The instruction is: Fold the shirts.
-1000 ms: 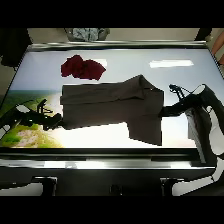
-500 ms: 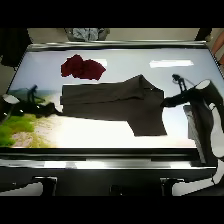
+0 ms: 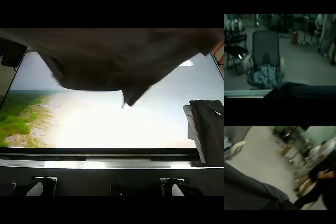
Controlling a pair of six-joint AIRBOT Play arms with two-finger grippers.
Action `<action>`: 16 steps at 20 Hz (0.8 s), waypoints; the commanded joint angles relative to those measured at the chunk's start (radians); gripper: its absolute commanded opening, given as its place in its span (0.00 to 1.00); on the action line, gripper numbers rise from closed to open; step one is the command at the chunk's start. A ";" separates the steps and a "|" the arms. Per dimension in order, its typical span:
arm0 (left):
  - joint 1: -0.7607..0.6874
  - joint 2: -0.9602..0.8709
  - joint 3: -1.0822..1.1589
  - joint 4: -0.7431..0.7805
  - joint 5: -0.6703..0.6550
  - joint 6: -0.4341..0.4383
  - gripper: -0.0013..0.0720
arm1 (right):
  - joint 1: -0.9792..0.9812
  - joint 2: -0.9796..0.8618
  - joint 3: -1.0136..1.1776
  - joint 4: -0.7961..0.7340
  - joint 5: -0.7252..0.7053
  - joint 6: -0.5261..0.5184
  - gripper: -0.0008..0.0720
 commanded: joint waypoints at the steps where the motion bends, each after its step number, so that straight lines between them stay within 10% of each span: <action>1: 0.002 0.192 -0.042 0.093 0.041 -0.050 0.05 | 0.000 0.188 0.037 -0.145 0.005 0.026 0.08; 9: 0.002 0.151 -0.080 0.118 -0.098 -0.021 0.05 | 0.000 0.145 0.037 -0.164 0.229 0.105 0.08; 16: -0.035 -0.287 -0.344 0.111 -0.237 0.072 0.05 | 0.004 -0.478 0.031 -0.038 0.614 0.170 0.08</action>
